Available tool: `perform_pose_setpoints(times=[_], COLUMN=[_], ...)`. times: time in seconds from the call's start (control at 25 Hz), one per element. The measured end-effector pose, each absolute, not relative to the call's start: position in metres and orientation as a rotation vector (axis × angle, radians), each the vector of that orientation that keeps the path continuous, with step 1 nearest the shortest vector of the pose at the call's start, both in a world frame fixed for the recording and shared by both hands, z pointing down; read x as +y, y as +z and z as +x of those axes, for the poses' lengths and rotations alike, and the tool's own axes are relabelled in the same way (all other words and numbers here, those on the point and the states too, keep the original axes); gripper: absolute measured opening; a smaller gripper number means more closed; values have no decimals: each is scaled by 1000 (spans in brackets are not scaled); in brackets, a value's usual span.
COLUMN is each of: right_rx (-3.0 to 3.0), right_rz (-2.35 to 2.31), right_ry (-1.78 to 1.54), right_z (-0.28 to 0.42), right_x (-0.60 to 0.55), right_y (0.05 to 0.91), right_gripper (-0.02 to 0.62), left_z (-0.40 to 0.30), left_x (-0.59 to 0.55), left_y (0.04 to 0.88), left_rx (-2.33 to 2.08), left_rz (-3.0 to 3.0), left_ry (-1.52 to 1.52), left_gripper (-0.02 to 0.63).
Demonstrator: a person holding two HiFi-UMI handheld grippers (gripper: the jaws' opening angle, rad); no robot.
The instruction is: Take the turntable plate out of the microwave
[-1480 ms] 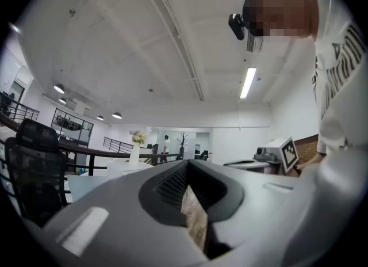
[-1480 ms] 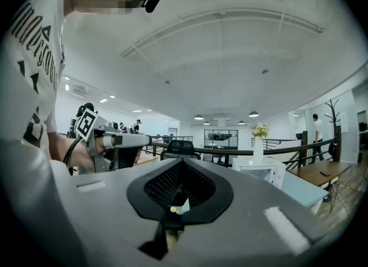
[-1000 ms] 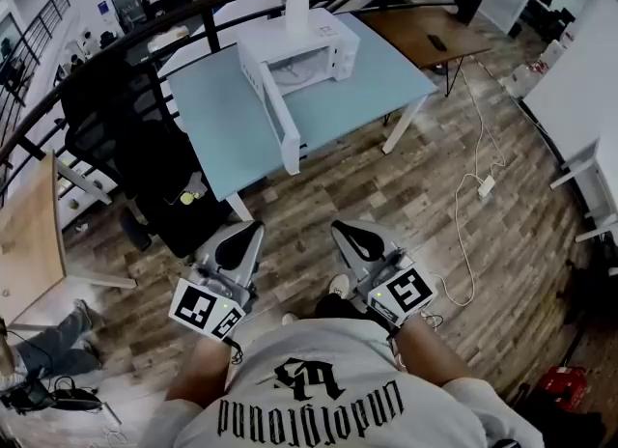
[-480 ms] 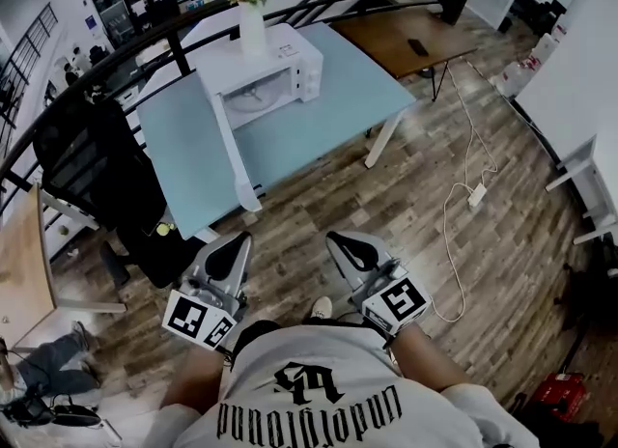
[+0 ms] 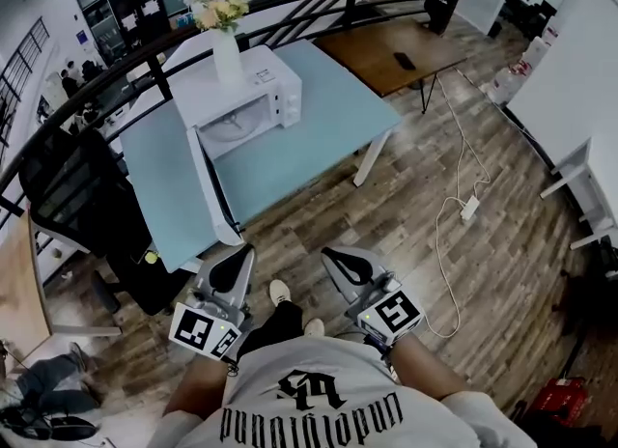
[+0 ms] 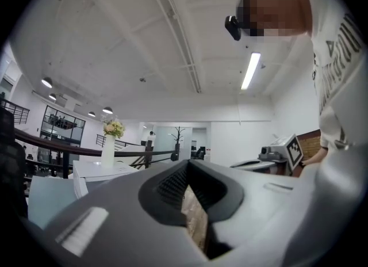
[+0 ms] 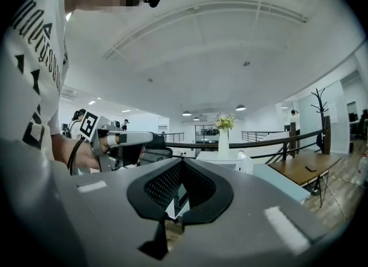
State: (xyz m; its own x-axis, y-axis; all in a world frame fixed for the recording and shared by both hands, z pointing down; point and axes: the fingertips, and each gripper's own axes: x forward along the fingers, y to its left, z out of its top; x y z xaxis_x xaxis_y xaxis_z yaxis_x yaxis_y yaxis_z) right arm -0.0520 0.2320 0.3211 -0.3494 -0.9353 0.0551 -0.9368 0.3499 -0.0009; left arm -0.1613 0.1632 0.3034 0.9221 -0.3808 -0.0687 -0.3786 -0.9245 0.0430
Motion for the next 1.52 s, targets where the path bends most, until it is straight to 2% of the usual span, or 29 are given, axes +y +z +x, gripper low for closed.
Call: perform_pose_setpoints(times=[0.4,0.92,1.52], right_rx=[-2527,-2561,-2708], right_rz=[1809,1782,1581], right_ry=[57,40,50], right_z=[-15,-20,1], right_x=[160,24,-73], right_y=[322,314,319], right_gripper=[3,3,3], left_z=[-116,-123,-114], left_x=[85,-39,-113], left_y=[301,290,297], left_rx=[-550,-586,-848], left_rz=[3060,3067,2998], left_ry=[-153,-148,-136], left_gripper=[49,49,49])
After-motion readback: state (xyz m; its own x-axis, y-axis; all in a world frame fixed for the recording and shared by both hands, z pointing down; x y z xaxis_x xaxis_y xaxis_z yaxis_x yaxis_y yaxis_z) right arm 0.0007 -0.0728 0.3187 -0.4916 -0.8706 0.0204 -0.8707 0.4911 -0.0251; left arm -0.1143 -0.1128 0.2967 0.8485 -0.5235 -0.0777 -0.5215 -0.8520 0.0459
